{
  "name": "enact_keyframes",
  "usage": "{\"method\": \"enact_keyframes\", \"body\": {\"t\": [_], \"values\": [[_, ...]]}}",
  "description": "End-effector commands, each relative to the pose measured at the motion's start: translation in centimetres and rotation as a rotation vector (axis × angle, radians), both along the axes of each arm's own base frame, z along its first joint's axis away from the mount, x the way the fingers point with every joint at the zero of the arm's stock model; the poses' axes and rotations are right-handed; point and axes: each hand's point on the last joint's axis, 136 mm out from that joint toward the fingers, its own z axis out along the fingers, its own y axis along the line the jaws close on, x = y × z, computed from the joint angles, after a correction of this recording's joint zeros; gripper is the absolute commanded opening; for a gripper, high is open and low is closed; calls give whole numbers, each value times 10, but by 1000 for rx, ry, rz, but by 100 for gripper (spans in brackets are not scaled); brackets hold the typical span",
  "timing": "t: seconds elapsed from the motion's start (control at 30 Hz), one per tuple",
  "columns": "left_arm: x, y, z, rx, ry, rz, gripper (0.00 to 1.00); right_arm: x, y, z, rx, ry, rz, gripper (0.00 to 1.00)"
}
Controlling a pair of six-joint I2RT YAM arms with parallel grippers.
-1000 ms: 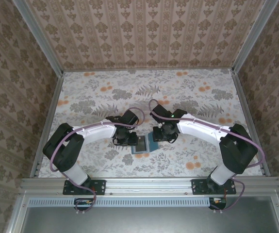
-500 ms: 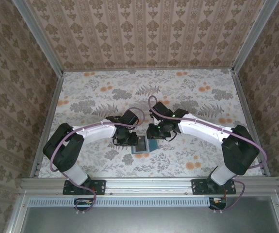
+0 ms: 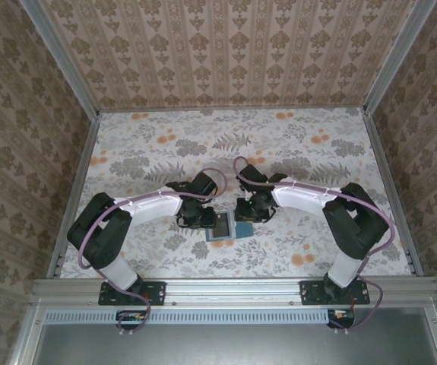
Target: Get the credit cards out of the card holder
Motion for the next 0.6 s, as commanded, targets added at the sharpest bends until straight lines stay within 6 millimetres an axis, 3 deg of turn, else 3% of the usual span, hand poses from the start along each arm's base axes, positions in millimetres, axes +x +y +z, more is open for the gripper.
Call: {"method": "enact_keyframes", "body": {"t": [0.0,0.27,0.57], "values": [[4,-8,17,-34,-29,-15,32,-3,-1,-13,-3,25,-4,27],[7,-17,32,-96,-49,-2,34,-4,-6,-18,-29,28,-9,27],[9,-26,24,-120,-31,4,34,-5,-9,-18,-40,26,-6,27]]}}
